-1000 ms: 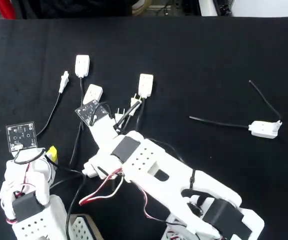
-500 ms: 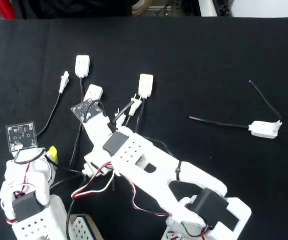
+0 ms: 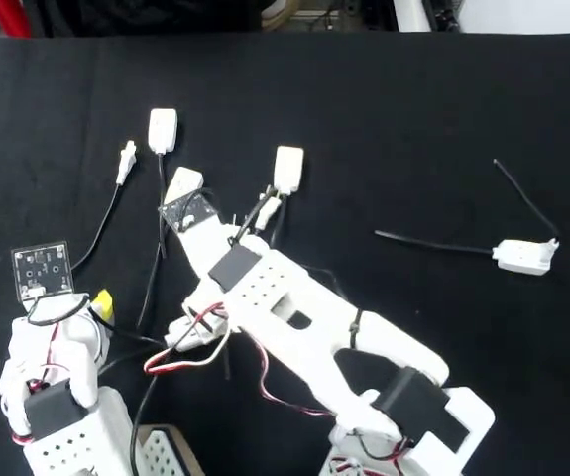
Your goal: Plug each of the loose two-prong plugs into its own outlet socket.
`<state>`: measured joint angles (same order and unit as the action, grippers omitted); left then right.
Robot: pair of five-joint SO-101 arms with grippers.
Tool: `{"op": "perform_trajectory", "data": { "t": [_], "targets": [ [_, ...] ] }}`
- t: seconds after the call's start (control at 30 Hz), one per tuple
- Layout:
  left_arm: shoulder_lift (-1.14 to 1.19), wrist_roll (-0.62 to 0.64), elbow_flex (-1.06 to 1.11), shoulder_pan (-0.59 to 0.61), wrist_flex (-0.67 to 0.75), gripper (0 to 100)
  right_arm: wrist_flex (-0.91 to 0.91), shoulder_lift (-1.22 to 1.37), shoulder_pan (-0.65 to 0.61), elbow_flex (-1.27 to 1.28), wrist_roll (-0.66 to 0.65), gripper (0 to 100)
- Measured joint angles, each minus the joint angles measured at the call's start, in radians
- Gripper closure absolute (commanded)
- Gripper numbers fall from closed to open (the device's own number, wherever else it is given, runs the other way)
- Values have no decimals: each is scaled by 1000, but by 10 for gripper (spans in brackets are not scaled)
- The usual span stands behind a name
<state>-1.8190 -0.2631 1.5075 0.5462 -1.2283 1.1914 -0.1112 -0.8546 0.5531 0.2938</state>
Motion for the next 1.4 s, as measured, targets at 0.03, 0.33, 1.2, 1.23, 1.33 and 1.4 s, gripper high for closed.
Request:
{"op": "perform_trajectory", "data": {
  "t": [0.03, 0.33, 1.2, 1.23, 1.33, 1.4],
  "targets": [
    [0, 0, 0, 0, 0, 748, 0, 0, 0, 0, 0, 985],
    [0, 0, 0, 0, 0, 748, -9, 34, -60, -21, 91, 985],
    [0, 0, 9, 0, 5, 748, 264, 307, 160, -249, -9, 985],
    [0, 0, 9, 0, 5, 748, 275, 307, 189, -249, -31, 986],
    [0, 2, 9, 0, 5, 748, 307, 290, 273, -226, -83, 986],
    [0, -2, 9, 0, 5, 748, 336, 242, 311, -227, -117, 986]
  ]
}}
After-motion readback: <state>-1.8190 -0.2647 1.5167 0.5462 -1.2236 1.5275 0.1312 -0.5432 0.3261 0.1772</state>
